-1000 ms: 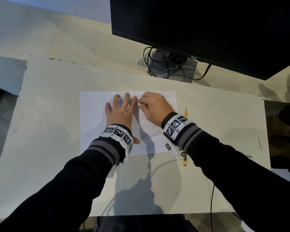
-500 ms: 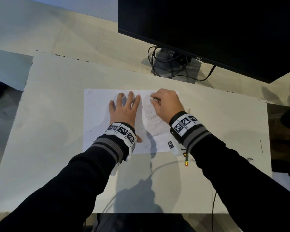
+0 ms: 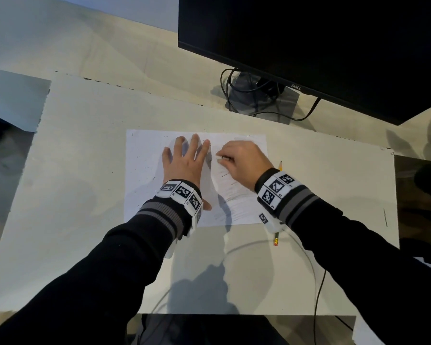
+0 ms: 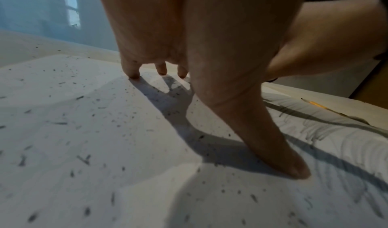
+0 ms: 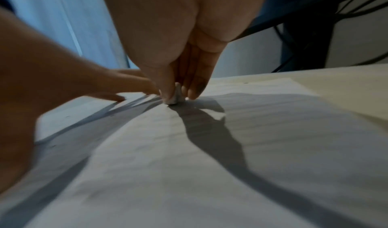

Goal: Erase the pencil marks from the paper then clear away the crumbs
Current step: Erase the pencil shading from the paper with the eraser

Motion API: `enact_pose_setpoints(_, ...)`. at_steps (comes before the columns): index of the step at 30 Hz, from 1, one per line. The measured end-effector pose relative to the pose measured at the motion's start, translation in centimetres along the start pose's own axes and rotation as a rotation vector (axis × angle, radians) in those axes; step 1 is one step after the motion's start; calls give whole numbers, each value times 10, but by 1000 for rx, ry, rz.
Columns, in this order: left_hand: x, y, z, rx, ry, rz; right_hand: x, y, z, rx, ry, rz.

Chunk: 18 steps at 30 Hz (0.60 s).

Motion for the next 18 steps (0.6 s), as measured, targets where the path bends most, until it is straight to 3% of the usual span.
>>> enact_pose_setpoints(3, 0, -1, 0, 6, 7, -4, 0, 7, 8, 10, -80, 109)
enact_pose_setpoints(7, 1, -2, 1, 14, 3, 11, -10, -7, -7, -36, 63, -70)
enact_pose_setpoints(11, 1, -2, 0, 11, 9, 18, -1, 6, 11, -21, -74, 102)
enact_pose_setpoints(15, 2, -2, 1, 17, 3, 15, -10, -10, -7, -42, 50, -60)
enact_pose_setpoints(18, 2, -2, 1, 3, 6, 22, -2, 1, 6, -30, -46, 16)
Point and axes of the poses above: each hand's wrist, its own x-axis towards the middle knuckle, its own y-axis out of the back of the hand, z = x × y, the point moved 3 cm from there along x, towards the middle knuckle, and after that the axes turned 5 degrees about x, right-handed, at the moved point
